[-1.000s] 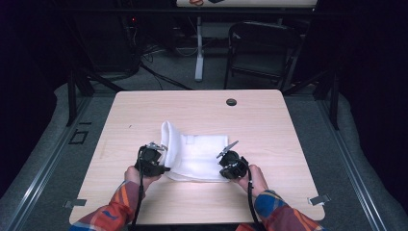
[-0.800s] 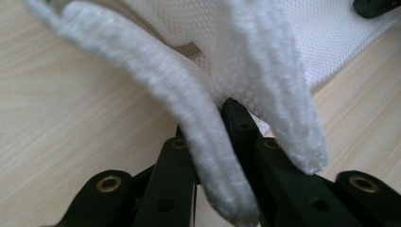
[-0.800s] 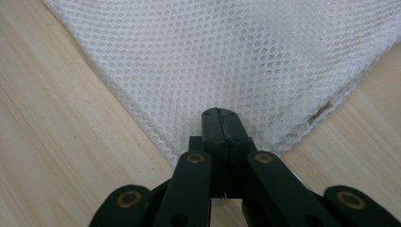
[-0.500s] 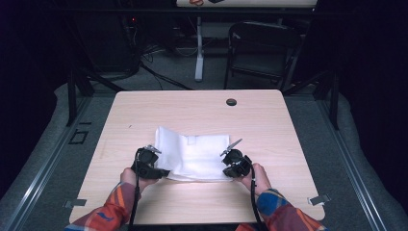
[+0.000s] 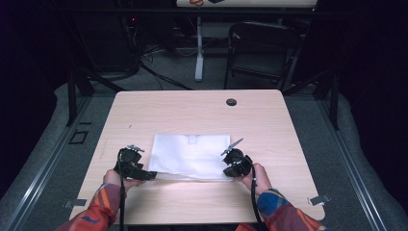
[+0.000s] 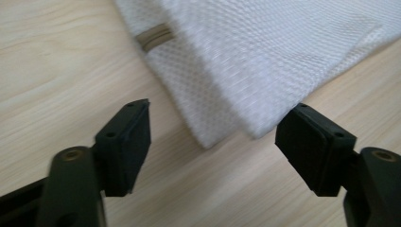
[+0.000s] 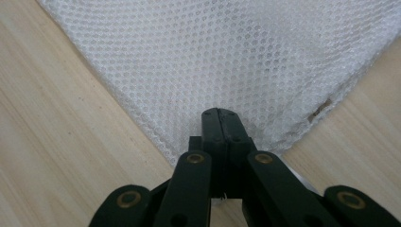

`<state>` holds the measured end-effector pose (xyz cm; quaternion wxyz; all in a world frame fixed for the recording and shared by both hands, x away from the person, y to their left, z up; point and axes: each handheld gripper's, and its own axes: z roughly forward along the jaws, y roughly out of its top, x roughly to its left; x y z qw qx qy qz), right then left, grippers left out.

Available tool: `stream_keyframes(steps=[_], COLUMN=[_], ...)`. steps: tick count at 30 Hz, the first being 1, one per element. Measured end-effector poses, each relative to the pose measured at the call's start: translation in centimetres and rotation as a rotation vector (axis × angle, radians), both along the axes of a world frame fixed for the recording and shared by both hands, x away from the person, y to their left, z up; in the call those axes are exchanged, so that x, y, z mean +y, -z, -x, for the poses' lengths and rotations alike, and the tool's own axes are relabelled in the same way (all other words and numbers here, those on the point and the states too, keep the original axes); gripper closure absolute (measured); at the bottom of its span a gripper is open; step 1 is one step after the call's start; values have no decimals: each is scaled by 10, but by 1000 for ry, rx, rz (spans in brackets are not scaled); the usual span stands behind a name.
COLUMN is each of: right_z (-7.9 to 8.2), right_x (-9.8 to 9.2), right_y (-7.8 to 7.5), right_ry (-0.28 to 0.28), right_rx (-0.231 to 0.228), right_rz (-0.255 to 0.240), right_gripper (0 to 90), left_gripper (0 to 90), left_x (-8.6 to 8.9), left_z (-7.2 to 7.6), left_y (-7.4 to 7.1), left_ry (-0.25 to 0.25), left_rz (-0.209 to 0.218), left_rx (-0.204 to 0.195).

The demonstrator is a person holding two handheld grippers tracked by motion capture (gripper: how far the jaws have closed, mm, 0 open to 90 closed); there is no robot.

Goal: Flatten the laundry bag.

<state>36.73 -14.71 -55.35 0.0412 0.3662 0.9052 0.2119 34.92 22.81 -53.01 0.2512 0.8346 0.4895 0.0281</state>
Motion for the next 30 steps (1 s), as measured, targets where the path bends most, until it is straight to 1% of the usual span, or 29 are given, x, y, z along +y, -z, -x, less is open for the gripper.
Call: stream_keyframes(steps=[2, 3, 4, 5, 7, 8, 10, 11, 14, 15, 16, 18, 19, 20, 21, 22, 23, 24, 25, 26, 27, 28, 29, 30], right_z=[0, 0, 0, 1, 0, 0, 0, 0, 0, -1, -1, -1, -2, -1, 0, 0, 1, 2, 4, 5, 5, 6, 6, 7], right_x=[0, 0, 0, 0, -2, -2, -4, -4, -6, -8, -9, -11, -13, -14, -15, -16, -18, -19, -20, -21, -22, -23, -25, -25], right_y=[0, -1, -1, -1, -3, -3, -5, -5, -8, -10, -12, -15, -18, -19, -21, -24, -25, -26, -27, -28, -29, -30, -31, -32], right_ry=[-2, -4, -5, 4, -7, 4, 1, 1, 15, 13, 19, 32, 40, 46, 47, 48, 47, 53, 64, 62, 49, 60, 37, 42], right_rx=[0, 0, -1, -7, -11, -12, -16, -21, -26, -24, -24, -31, -29, -31, -31, -27, -20, -26, -19, -13, -7, -5, -3, 2], right_rz=[0, 0, 0, -21, -11, -18, -19, -14, -37, -30, -32, -62, -44, -69, -74, -51, -65, -62, -66, -69, -76, -69, -63, -83], right_gripper=[900, 897, 881, 854, 830, 819, 804, 796, 742, 703, 661, 538, 499, 458, 395, 352, 308, 242, 209, 192, 164, 147, 136, 123], left_gripper=[221, 202, 193, 179, 173, 171, 168, 164, 158, 158, 157, 152, 153, 153, 150, 148, 149, 148, 147, 151, 149, 150, 151, 150], left_x=[6, 9, 11, 14, 19, 21, 25, 27, 28, 27, 25, 17, 12, 8, 3, -1, -5, -9, -13, -18, -22, -27, -32, -36], left_z=[2, 3, 3, 4, 4, 4, 5, 5, 7, 7, 7, 8, 8, 8, 7, 7, 6, 5, 4, 3, 3, 2, 1, 0], left_y=[-1, -3, -3, -5, -5, -5, -6, -7, -12, -13, -15, -18, -18, -19, -19, -20, -20, -20, -20, -20, -20, -19, -19, -19], left_ry=[-24, -24, -36, -38, -58, -65, -75, -81, -92, -82, -62, -31, -17, 2, 22, 33, 48, 62, 76, 88, 103, 107, 121, 134], left_rz=[3, 2, 1, 0, -15, -20, -26, -20, 0, 13, 22, 28, 42, 37, 41, 48, 46, 51, 55, 49, 50, 56, 46, 46], left_rx=[-10, -11, -19, -22, -29, -27, -29, -41, -72, -79, -92, -116, -125, -132, -141, -144, -151, -152, -159, -167, -165, -172, -177, -172])
